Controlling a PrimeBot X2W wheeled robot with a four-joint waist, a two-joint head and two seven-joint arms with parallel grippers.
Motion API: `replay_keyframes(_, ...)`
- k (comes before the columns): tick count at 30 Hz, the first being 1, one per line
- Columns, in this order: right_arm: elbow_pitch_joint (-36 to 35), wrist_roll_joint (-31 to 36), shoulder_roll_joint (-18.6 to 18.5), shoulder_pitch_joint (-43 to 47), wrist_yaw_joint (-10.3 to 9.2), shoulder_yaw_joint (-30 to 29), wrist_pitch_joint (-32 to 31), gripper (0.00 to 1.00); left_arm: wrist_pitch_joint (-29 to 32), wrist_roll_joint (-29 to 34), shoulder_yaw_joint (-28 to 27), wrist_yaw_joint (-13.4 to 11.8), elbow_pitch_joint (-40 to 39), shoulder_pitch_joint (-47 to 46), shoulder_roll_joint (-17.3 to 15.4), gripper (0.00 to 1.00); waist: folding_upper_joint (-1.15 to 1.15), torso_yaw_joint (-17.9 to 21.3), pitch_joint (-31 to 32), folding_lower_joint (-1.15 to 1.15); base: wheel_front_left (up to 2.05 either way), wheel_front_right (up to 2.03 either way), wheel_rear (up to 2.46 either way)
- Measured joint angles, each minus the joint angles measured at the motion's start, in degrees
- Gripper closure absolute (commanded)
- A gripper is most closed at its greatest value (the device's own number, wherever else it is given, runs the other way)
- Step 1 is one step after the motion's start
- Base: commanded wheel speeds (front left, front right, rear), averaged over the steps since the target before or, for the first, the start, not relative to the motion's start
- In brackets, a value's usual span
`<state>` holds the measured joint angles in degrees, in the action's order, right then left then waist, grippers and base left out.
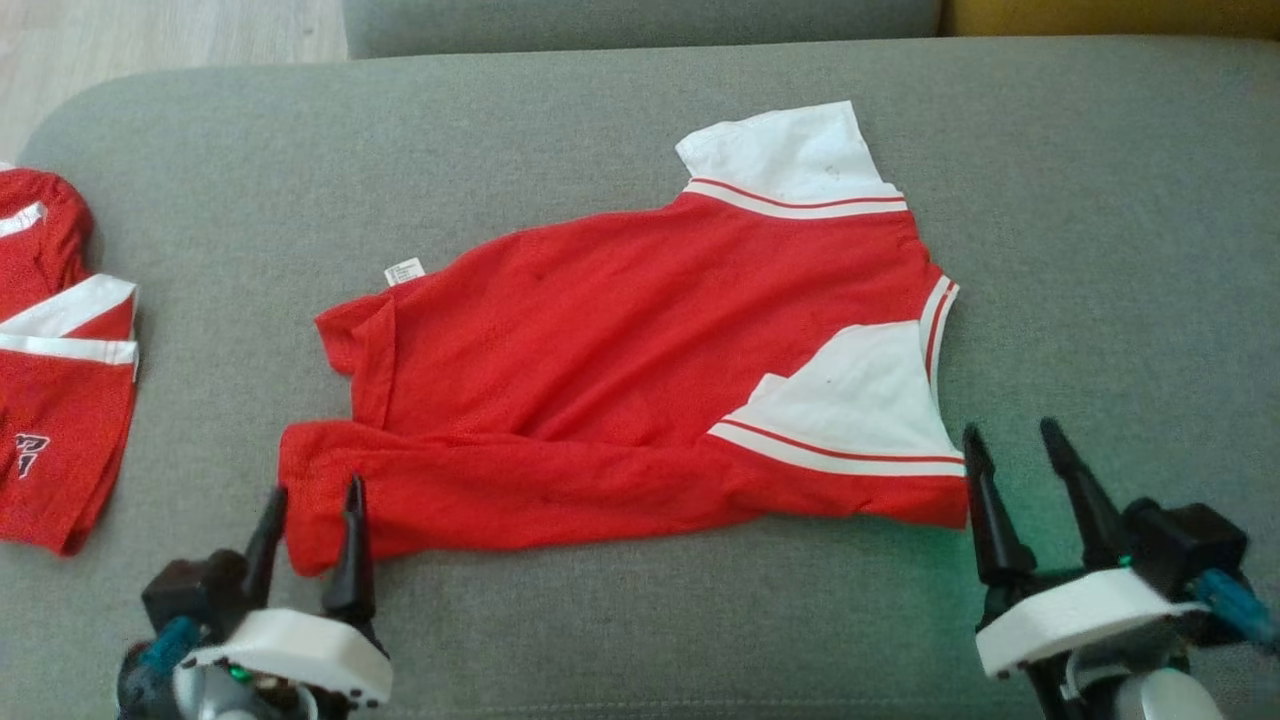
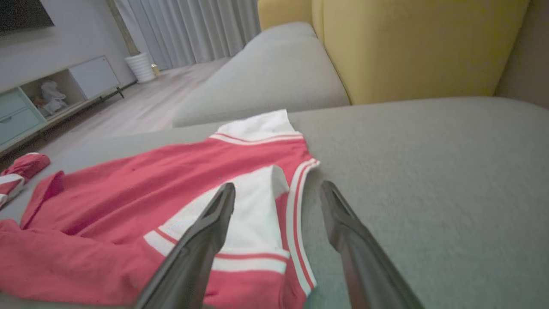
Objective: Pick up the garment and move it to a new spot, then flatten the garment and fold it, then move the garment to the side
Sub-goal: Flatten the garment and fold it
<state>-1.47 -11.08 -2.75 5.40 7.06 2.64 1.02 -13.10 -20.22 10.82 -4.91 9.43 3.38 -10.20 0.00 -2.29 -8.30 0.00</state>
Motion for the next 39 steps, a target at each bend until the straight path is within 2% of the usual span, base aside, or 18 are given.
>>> replay_keyframes(9, 13.23, -0.48, 0.09, -3.95, 0.0, 0.36, -5.09, 0.0, 4.98, -6.41, -0.1, 4.43, 13.45, -5.08, 1.62, 0.0, 0.0, -0.09, -3.35, 0.0, 0.0, 0.0, 0.0)
replay_keyframes(13, 17.59, -2.44, 0.09, -6.6, 0.0, 0.82, -5.73, 0.0, 5.48, -8.4, -0.48, 6.0, 16.72, -8.06, 1.68, 0.0, 0.0, -0.16, -4.44, 0.0, 0.0, 0.0, 0.0)
replay_keyframes(14, 18.42, -3.12, 0.09, -6.94, 0.0, 0.91, -5.76, 0.0, 5.72, -8.94, -0.51, 6.49, 17.24, -8.64, 1.8, 0.07, 0.0, -0.21, -4.59, 0.0, 0.0, 0.0, 0.0)
replay_keyframes(15, 19.19, -3.43, 0.08, -7.4, 0.0, 0.91, -6.28, 0.0, 5.89, -9.4, -0.57, 6.95, 17.75, -9.11, 1.89, 0.69, 0.0, -0.26, -4.71, 0.0, 0.0, 0.0, 0.0)
replay_keyframes(16, 19.54, -4.09, 0.07, -7.81, 0.0, 1.02, -6.64, 0.51, 5.87, -9.46, -0.6, 7.02, 18.44, -9.57, 1.86, 1.0, 0.0, -0.3, -4.83, 0.0, 0.0, 0.0, 0.0)
replay_keyframes(17, 19.82, -4.68, 0.07, -8.24, 0.0, 1.03, -6.65, 1.0, 5.94, -9.83, -0.81, 7.38, 19.05, -9.92, 1.91, 1.0, 0.0, -0.34, -4.9, 0.0, 0.0, 0.0, 0.0)
replay_keyframes(19, 20.53, -5.78, 0.05, -9.01, 0.0, 0.99, -6.86, 1.0, 5.93, -10.2, -0.62, 8.28, 20.01, -10.45, 1.77, 1.0, 0.0, -0.44, -4.95, 0.0, 0.0, 0.0, 0.0)
replay_keyframes(25, 20.41, -7.7, 0.05, -9.05, 0.01, 0.67, -6.83, 1.0, 4.28, -10.18, -0.24, 8.93, 20.17, -10.59, 1.68, 1.0, 0.0, -0.65, -4.74, 0.0, 0.0, 0.0, 0.0)
replay_keyframes(30, 17.6, -8.53, 0.08, -6.16, 0.01, 0.34, -7.19, 1.0, 3.45, -10.1, -0.04, 8.84, 16.9, -8.24, 1.34, 1.0, 0.0, -0.37, -4.06, 0.0, 0.0, 0.0, 0.0)
replay_keyframes(34, 14.28, -8.89, 0.11, -1.33, 0.01, -0.4, -8.18, 1.0, 4.37, -10.05, -0.07, 7.89, 12.66, -4.97, -0.01, 1.0, 0.0, -0.04, -3.05, 0.0, 0.0, 0.0, 0.0)
replay_keyframes(36, 12.14, -10.06, 0.21, 2.25, 0.01, -0.38, -9.2, 1.0, 6.62, -10.03, -0.14, 6.33, 9.04, -2.69, -1.04, 1.0, 0.0, 0.5, -2.2, 0.0, 0.0, 0.0, 0.0)
replay_keyframes(39, 10.46, -11.16, 0.23, 5.04, 0.01, -0.37, -9.45, 1.0, 8.91, -10.05, -0.19, 5.58, 6.42, -0.2, -2.03, 1.0, 0.0, 1.2, -1.39, 0.0, 0.0, 0.0, 0.0)
